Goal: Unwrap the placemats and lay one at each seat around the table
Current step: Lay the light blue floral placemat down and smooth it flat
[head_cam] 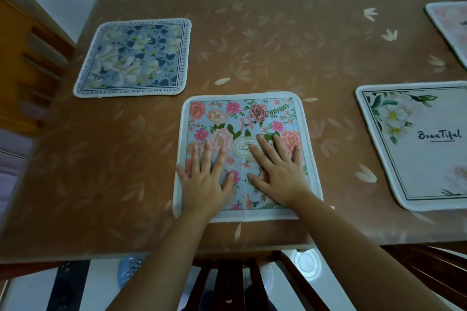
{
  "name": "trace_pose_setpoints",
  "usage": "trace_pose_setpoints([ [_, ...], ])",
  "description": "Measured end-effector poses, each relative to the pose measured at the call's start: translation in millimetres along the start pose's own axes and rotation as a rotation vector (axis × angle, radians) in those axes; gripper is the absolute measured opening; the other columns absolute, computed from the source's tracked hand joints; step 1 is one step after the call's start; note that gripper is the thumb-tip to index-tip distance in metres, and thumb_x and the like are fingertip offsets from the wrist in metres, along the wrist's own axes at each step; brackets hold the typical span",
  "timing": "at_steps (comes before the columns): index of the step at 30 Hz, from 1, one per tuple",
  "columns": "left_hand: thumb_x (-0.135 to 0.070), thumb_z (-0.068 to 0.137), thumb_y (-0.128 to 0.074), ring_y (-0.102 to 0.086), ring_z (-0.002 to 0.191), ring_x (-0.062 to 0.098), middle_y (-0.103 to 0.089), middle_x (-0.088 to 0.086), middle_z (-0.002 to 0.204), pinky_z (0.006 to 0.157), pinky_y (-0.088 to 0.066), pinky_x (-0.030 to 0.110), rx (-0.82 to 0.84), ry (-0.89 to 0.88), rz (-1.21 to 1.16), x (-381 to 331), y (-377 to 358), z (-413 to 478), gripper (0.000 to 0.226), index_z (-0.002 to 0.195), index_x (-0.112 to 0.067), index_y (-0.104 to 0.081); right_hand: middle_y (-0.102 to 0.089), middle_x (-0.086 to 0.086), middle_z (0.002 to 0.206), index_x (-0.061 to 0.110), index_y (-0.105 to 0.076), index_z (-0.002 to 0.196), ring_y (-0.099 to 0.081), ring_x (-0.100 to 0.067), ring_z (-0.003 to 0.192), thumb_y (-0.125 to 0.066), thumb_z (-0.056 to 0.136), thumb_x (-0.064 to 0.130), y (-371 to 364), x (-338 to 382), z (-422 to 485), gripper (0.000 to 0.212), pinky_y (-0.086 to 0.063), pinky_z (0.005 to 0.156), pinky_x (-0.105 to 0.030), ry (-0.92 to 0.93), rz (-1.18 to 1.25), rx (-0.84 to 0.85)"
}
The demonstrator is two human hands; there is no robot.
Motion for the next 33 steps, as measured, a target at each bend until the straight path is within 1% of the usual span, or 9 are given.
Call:
trace_pose_setpoints([
  [2,-0.058,0.087,-0.015,0.013,0.139,0.029,-0.001,0.006,0.155,0.104,-0.003,0.065,-0.02,-0.002,0.007,1,1,9,0.061,0.138,-0.036,0.011,0.002,0.009,0.152,0.038,-0.001,0.14,0.015,-0.02,0.138,-0.015,0.082,0.069,1,-3,10,0.067,0.01,0.106,-0.06,-0.011,0.0,-0.016],
  [5,-0.056,0.09,-0.019,0.013,0.139,0.029,0.001,0.006,0.155,0.104,-0.001,0.065,-0.029,-0.009,-0.003,0,4,22,0.061,0.139,-0.035,0.011,-0.001,0.008,0.154,0.038,-0.003,0.14,0.012,-0.02,0.139,-0.018,0.082,0.069,2,-8,27,0.067,0.005,0.107,-0.062,-0.028,0.011,-0.03],
  [7,-0.056,0.089,-0.019,0.013,0.139,0.03,0.003,0.005,0.155,0.105,-0.002,0.065,-0.038,-0.012,0.015,-2,5,32,0.061,0.139,-0.036,0.01,-0.001,0.007,0.155,0.038,0.001,0.14,0.01,-0.021,0.14,-0.016,0.081,0.069,3,-12,40,0.068,0.001,0.107,-0.063,-0.041,0.0,-0.034],
  [11,-0.059,0.086,-0.02,0.013,0.139,0.03,0.004,0.004,0.155,0.103,-0.002,0.068,-0.036,-0.002,0.006,-7,7,55,0.063,0.142,-0.037,0.0,0.001,0.006,0.155,0.038,0.002,0.14,0.009,-0.021,0.141,-0.014,0.08,0.07,5,-18,66,0.07,-0.001,0.108,-0.062,-0.053,-0.002,-0.05],
  [17,-0.066,0.08,-0.005,0.011,0.139,0.029,0.005,0.003,0.155,0.103,-0.002,0.067,-0.038,0.039,0.021,-12,6,81,0.067,0.14,-0.039,0.003,0.0,0.005,0.155,0.036,-0.001,0.141,0.008,-0.024,0.141,-0.014,0.081,0.07,8,-22,90,0.07,-0.001,0.107,-0.063,-0.046,-0.023,-0.072],
  [21,-0.064,0.081,-0.006,0.006,0.139,0.032,0.0,0.005,0.155,0.102,-0.007,0.068,-0.046,0.055,0.023,-17,8,84,0.065,0.141,-0.038,-0.001,-0.001,0.003,0.155,0.036,0.001,0.141,0.006,-0.026,0.141,-0.011,0.081,0.069,11,-20,87,0.069,-0.004,0.107,-0.064,-0.047,-0.048,-0.081],
  [26,-0.058,0.085,-0.013,0.007,0.14,0.028,-0.001,0.004,0.155,0.104,-0.008,0.066,-0.063,0.041,-0.008,-19,10,68,0.062,0.142,-0.034,-0.003,0.002,0.003,0.155,0.035,0.002,0.141,0.009,-0.025,0.141,-0.011,0.084,0.066,10,-18,75,0.066,-0.002,0.108,-0.062,-0.068,-0.027,-0.068],
  [31,-0.058,0.088,-0.022,0.005,0.14,0.028,-0.006,0.004,0.155,0.106,-0.004,0.062,-0.095,-0.01,0.005,-22,9,34,0.061,0.142,-0.033,-0.011,0.0,0.003,0.155,0.036,0.001,0.141,0.008,-0.026,0.141,-0.015,0.084,0.065,8,-14,38,0.066,-0.004,0.107,-0.064,-0.048,-0.018,-0.062],
  [33,-0.059,0.086,-0.02,0.008,0.14,0.027,-0.003,0.004,0.155,0.107,-0.001,0.06,-0.089,-0.018,-0.001,-21,8,20,0.064,0.143,-0.033,-0.007,-0.002,0.003,0.155,0.036,-0.001,0.141,0.008,-0.025,0.141,-0.015,0.083,0.066,7,-13,22,0.066,-0.002,0.107,-0.064,-0.052,0.012,-0.052],
])
Point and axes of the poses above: each hand's wrist, its own z-axis towards the middle knuckle, its own y-axis out of the back of the hand, x = y × z, the point moved 5 cm from there along z, towards the middle knuckle
